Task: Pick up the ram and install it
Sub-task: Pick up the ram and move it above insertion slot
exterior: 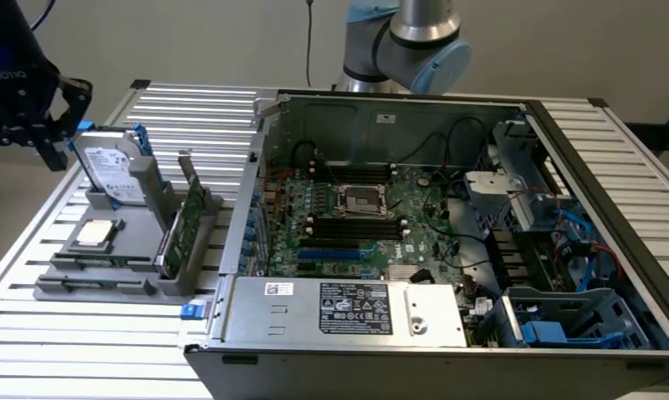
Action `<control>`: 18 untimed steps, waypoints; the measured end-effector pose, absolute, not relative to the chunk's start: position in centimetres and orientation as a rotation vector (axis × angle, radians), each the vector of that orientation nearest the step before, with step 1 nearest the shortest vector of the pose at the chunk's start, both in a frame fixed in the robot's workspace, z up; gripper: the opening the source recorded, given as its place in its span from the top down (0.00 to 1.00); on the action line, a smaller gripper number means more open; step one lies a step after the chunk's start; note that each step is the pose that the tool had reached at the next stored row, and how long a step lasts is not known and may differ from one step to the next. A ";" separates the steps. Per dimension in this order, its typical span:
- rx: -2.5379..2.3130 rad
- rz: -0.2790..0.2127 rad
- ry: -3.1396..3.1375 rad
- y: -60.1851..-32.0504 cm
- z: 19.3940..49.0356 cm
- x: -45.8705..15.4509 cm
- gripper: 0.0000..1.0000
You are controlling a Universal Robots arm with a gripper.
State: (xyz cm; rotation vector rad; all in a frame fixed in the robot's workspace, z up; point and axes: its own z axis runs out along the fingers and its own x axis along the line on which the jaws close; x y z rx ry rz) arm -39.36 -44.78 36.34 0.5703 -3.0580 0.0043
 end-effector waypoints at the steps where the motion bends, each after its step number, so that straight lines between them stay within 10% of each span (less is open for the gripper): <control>1: 0.598 0.005 -3.053 -44.8 36.3 -39.4 0.89; 18: 1.055 0.014 -2.927 -44.8 35.7 -39.4 0.89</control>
